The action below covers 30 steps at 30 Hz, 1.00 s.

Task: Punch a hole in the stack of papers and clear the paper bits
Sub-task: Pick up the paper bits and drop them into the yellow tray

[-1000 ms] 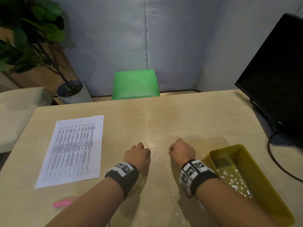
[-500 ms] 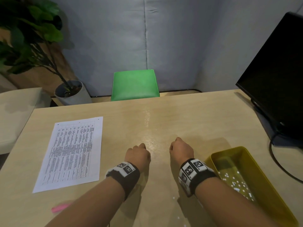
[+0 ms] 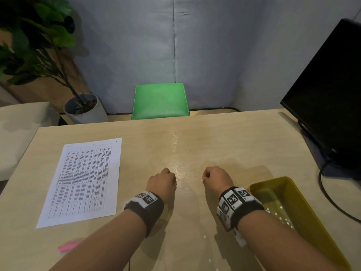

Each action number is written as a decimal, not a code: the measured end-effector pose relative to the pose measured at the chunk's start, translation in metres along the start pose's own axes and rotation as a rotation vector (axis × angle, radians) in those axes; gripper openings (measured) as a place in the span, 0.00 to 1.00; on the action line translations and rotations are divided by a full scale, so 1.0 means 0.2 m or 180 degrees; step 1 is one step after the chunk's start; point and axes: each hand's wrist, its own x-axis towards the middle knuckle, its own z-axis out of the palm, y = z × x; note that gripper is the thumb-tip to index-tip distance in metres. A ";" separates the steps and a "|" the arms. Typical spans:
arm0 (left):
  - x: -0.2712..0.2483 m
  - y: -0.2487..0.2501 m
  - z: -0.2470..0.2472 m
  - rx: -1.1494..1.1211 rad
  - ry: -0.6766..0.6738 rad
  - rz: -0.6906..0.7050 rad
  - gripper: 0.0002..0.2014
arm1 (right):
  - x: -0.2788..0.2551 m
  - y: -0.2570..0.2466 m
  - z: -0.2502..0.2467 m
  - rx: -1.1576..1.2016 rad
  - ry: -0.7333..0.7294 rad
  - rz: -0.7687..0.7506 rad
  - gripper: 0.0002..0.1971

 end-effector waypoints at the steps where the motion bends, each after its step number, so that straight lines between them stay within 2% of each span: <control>1: 0.00 0.00 0.00 -0.0046 0.0014 -0.0013 0.12 | 0.00 0.00 0.01 -0.0049 0.0021 -0.0039 0.07; 6: -0.01 -0.02 0.01 -0.0253 0.0027 -0.0064 0.11 | -0.01 0.00 0.05 -0.0288 0.0188 -0.0200 0.08; 13: -0.04 -0.02 0.03 -0.0264 0.0005 0.0000 0.11 | 0.02 -0.03 0.08 -0.0506 0.0098 -0.0207 0.09; 16: -0.05 -0.02 0.03 -0.0268 -0.0017 0.0031 0.11 | 0.04 -0.04 0.08 -0.0322 0.0079 0.0065 0.08; 21: -0.06 -0.03 0.02 -0.0264 -0.0031 0.0027 0.11 | 0.09 -0.03 0.01 0.0027 -0.0127 0.0596 0.17; 30: -0.06 -0.04 0.01 -0.0410 0.0010 0.0013 0.11 | 0.10 -0.04 -0.04 0.0434 -0.0160 0.0545 0.06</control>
